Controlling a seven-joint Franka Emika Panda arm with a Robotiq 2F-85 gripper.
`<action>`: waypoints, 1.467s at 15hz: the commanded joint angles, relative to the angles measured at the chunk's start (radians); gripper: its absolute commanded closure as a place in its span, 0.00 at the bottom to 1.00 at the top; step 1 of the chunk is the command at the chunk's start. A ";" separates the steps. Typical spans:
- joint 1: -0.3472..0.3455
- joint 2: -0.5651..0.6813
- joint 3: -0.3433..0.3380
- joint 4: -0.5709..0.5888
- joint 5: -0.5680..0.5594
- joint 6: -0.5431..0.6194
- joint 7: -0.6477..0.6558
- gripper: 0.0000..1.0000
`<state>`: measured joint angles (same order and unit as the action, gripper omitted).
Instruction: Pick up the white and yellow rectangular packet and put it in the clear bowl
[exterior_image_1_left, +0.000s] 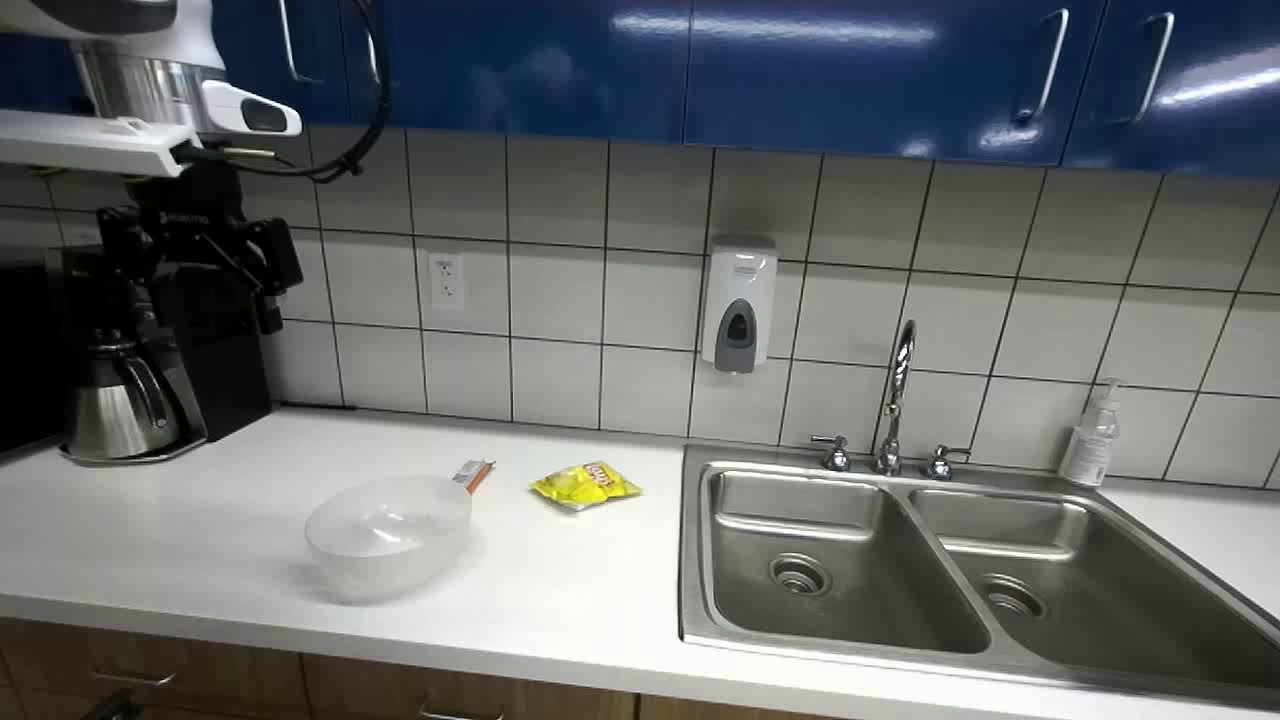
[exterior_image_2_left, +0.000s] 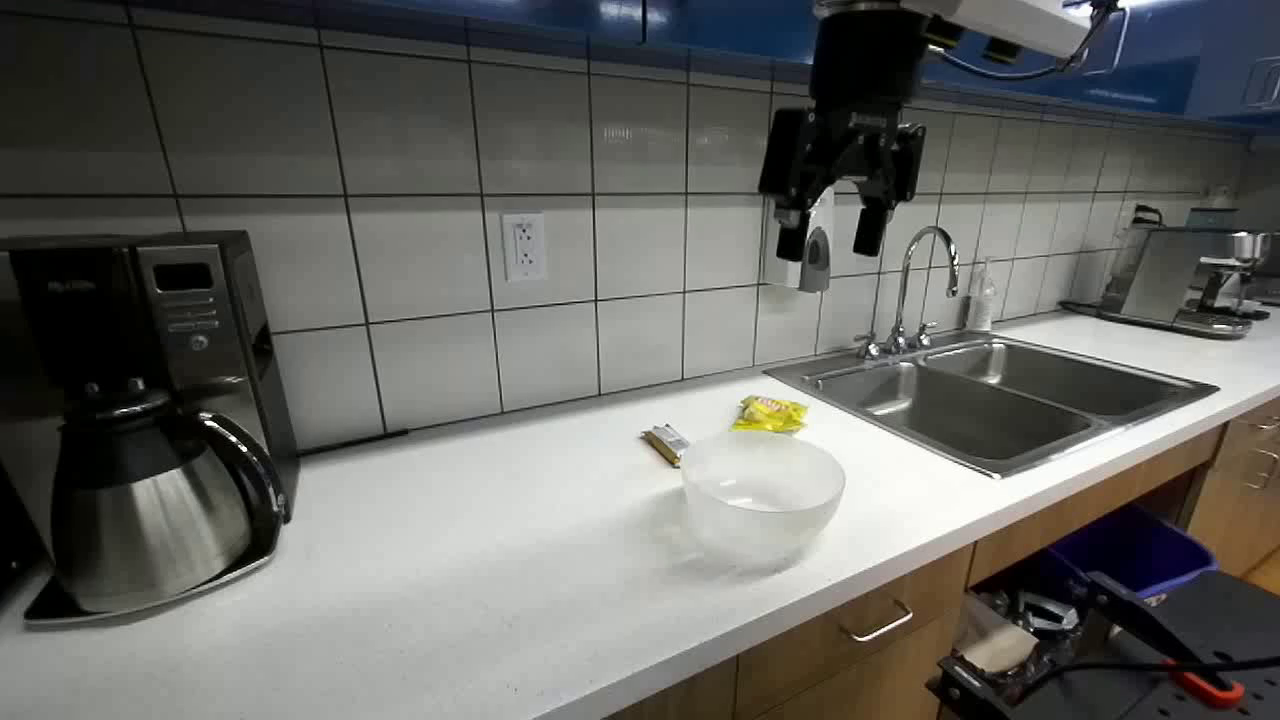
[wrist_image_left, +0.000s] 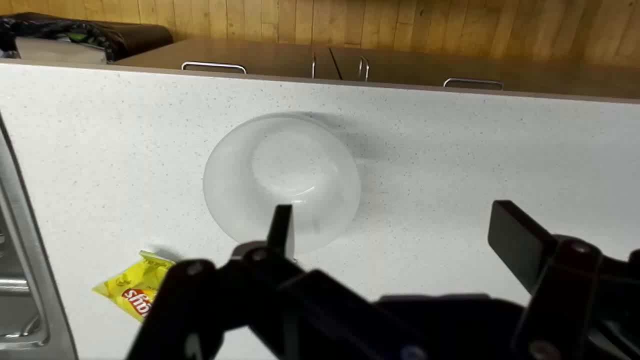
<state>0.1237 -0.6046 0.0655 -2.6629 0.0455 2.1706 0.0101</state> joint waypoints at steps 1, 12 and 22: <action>-0.005 0.001 0.005 0.002 0.003 -0.003 -0.003 0.00; -0.023 0.123 -0.005 0.027 -0.025 0.072 -0.025 0.00; -0.101 0.488 -0.057 0.192 -0.111 0.247 -0.039 0.00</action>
<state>0.0482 -0.2484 0.0165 -2.5736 -0.0418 2.3946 -0.0058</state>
